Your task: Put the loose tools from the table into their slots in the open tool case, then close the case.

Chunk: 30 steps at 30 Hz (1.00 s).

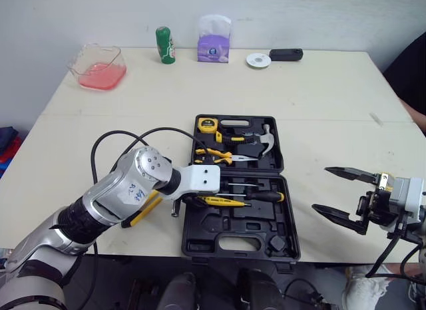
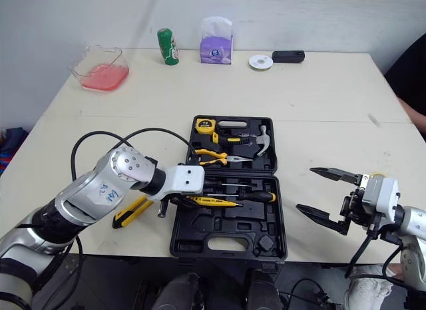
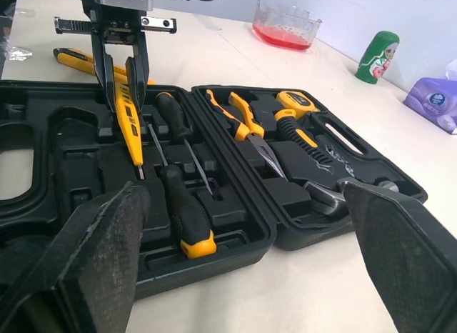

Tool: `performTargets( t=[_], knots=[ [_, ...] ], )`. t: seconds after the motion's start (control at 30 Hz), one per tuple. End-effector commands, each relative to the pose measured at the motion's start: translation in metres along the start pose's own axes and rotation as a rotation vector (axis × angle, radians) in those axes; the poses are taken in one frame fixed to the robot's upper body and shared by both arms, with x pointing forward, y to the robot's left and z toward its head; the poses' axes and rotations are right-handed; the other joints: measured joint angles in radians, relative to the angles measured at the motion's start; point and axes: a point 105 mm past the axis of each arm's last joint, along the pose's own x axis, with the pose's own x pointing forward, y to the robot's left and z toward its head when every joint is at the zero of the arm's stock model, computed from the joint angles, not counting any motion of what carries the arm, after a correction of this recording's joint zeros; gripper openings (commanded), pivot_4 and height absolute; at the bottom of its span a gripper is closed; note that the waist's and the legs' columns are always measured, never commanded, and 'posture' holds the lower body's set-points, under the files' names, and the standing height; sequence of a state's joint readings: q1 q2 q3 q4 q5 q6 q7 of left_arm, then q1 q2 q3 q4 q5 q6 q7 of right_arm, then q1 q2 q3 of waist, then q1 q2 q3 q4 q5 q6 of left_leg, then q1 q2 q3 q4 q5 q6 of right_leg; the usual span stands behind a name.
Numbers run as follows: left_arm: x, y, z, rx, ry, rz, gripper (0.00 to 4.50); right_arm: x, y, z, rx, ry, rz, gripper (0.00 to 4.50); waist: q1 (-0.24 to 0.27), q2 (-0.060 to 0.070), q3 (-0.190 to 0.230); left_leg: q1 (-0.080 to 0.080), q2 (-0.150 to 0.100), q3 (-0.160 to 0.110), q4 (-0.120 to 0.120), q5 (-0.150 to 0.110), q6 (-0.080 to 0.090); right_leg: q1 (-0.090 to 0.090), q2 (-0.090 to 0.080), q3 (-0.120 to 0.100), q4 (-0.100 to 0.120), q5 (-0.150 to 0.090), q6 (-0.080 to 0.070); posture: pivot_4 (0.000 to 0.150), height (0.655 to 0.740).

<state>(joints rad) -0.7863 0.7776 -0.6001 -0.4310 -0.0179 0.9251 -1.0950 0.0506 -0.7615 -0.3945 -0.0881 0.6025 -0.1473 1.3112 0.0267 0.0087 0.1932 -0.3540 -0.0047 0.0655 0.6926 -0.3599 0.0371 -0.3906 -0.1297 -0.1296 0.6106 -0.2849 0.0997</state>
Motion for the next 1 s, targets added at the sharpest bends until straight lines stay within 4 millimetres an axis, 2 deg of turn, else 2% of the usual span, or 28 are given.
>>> performTargets(
  t=[0.03,0.43,0.53,0.57,0.63,0.73,0.87,1.0],
  knots=[
    [0.001,-0.001,-0.006,0.001,0.051,0.009,0.5,0.002,-0.001,0.005,-0.018,-0.016,0.008,4.5,-0.001,0.0,0.0,0.0,0.0,0.0,0.0,0.0,0.0,0.0,0.0,0.0,0.0,0.0,0.0,0.15,0.74],
    [0.002,0.0,-0.004,0.029,0.049,0.02,0.5,0.008,0.0,0.007,-0.017,-0.02,0.023,4.5,0.0,0.0,0.0,0.0,0.0,0.0,0.001,0.0,0.0,0.0,0.0,0.001,0.001,0.0,0.0,0.15,0.74],
    [0.001,0.0,0.005,0.034,-0.008,0.019,1.97,0.01,-0.001,0.008,-0.016,-0.021,0.023,4.5,0.0,0.0,0.0,0.0,0.0,0.0,0.002,0.0,0.0,0.0,0.0,0.001,0.001,0.0,0.0,0.15,0.74],
    [0.0,0.0,0.008,0.038,-0.028,0.017,2.18,0.011,-0.002,0.009,-0.015,-0.02,0.023,4.5,0.0,0.0,0.0,0.0,0.0,0.0,0.002,0.0,0.0,0.0,0.0,0.0,0.001,0.0,0.0,0.15,0.74],
    [-0.003,0.003,0.019,0.036,-0.091,0.03,3.12,0.012,-0.003,0.01,-0.016,-0.022,0.023,4.5,0.002,0.0,0.0,0.0,0.0,0.0,0.002,0.0,0.0,0.0,0.0,0.0,0.001,0.0,0.0,0.15,0.74],
    [-0.013,0.003,0.031,0.06,-0.177,0.018,3.12,0.015,-0.009,0.015,-0.006,-0.054,-0.01,4.5,0.001,0.0,0.0,-0.003,0.0,-0.001,0.005,-0.001,0.001,0.0,-0.001,0.0,0.001,0.0,0.0,0.15,0.74],
    [-0.025,0.005,0.035,0.028,-0.269,0.01,3.12,0.017,-0.017,0.018,-0.014,-0.057,-0.012,4.5,-0.001,0.0,0.0,-0.002,0.0,-0.002,0.005,-0.001,0.001,-0.001,-0.001,-0.001,0.001,0.0,0.0,0.15,0.74],
    [-0.039,0.02,0.036,0.087,-0.429,0.1,3.12,0.016,-0.022,0.015,-0.027,-0.037,-0.01,4.5,-0.002,0.0,0.0,-0.002,0.0,-0.001,0.005,-0.001,0.001,-0.001,-0.001,0.0,0.001,0.0,0.0,0.15,0.74]
  ],
)
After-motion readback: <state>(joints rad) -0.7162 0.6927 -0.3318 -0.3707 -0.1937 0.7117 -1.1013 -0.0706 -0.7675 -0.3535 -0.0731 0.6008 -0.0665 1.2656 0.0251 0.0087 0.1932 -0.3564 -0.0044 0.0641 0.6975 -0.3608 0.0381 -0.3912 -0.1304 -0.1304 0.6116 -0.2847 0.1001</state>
